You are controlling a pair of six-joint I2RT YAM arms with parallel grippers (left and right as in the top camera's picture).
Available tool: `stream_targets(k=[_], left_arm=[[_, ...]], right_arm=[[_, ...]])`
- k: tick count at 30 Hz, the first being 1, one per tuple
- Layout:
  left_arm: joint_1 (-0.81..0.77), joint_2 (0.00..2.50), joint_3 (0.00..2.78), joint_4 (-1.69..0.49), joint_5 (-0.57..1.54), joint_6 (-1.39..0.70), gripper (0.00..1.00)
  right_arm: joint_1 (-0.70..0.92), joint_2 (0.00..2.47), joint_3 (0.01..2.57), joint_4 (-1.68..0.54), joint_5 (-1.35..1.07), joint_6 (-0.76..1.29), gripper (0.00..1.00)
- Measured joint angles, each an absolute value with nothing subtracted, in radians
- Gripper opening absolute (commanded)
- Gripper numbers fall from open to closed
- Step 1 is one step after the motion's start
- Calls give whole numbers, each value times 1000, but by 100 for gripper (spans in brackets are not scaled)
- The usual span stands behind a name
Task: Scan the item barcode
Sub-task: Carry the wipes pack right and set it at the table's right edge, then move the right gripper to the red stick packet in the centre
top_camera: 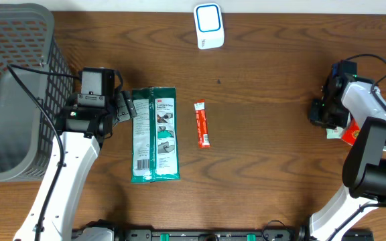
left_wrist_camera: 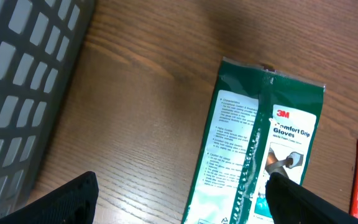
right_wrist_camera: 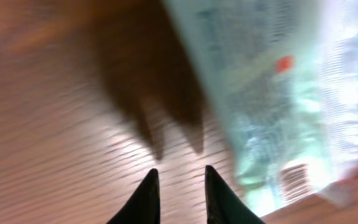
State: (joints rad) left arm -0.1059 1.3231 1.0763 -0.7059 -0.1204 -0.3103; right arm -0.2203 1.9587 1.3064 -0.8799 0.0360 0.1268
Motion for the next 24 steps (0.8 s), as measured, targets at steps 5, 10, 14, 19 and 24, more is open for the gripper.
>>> stream_targets(k=[5, 10, 14, 19, 24], left_arm=[[-106, 1323, 1076, -706, -120, -310, 87], [-106, 1323, 1076, -706, -120, -310, 87], [-106, 1323, 1076, -706, -120, -311, 87], [-106, 1323, 1076, -706, -120, -310, 87], [-106, 1323, 1076, -706, -122, -310, 87]], right_arm=[[-212, 1958, 1354, -900, -239, 126, 38], [-103, 1958, 1355, -901, -434, 129, 43], [39, 1958, 1355, -869, -476, 130, 45], [299, 1958, 1355, -781, -407, 203, 49], [520, 1958, 1356, -666, -193, 273, 56]])
